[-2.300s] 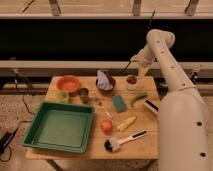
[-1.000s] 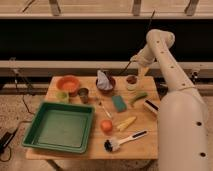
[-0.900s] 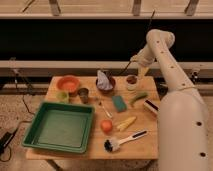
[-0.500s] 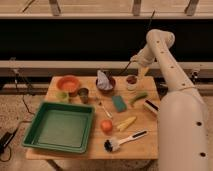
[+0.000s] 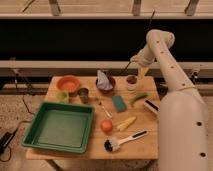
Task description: Place towel in plastic cup
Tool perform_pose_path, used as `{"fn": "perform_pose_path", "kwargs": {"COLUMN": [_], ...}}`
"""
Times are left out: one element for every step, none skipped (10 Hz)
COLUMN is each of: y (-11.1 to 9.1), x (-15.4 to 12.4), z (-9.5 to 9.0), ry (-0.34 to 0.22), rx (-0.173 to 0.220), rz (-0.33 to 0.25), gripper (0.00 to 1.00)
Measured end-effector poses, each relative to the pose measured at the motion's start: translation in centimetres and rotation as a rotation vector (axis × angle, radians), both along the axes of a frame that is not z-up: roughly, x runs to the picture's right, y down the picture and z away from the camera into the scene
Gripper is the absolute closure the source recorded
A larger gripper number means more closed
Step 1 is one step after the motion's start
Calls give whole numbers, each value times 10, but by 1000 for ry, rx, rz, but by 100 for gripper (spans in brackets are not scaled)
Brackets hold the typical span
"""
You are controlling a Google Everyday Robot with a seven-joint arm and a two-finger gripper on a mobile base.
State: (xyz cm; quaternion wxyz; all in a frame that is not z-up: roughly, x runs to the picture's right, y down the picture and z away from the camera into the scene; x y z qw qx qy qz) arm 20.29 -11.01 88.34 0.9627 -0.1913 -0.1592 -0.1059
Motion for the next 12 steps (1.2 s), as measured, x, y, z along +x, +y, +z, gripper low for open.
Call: {"fn": "perform_pose_path", "kwargs": {"y": [-2, -7, -9, -11, -13, -14, -14, -14, -12, -11, -8, -7], "x": [-3, -17, -29, -47, -72, -95, -113, -119, -151, -166, -187, -194], "z": [-2, -7, -10, -15, -20, -24, -28, -30, -31, -29, -21, -14], "ry": [-11, -33, -46, -65, -90, -112, -132, -139, -165, -177, -194, -199], "rx": [7, 29, 42, 61, 82, 100, 121, 128, 151, 153, 146, 138], "rz": [5, 20, 30, 41, 50, 59, 71, 74, 75, 69, 57, 50], "gripper": [24, 24, 24, 24, 24, 24, 24, 24, 24, 24, 24, 24]}}
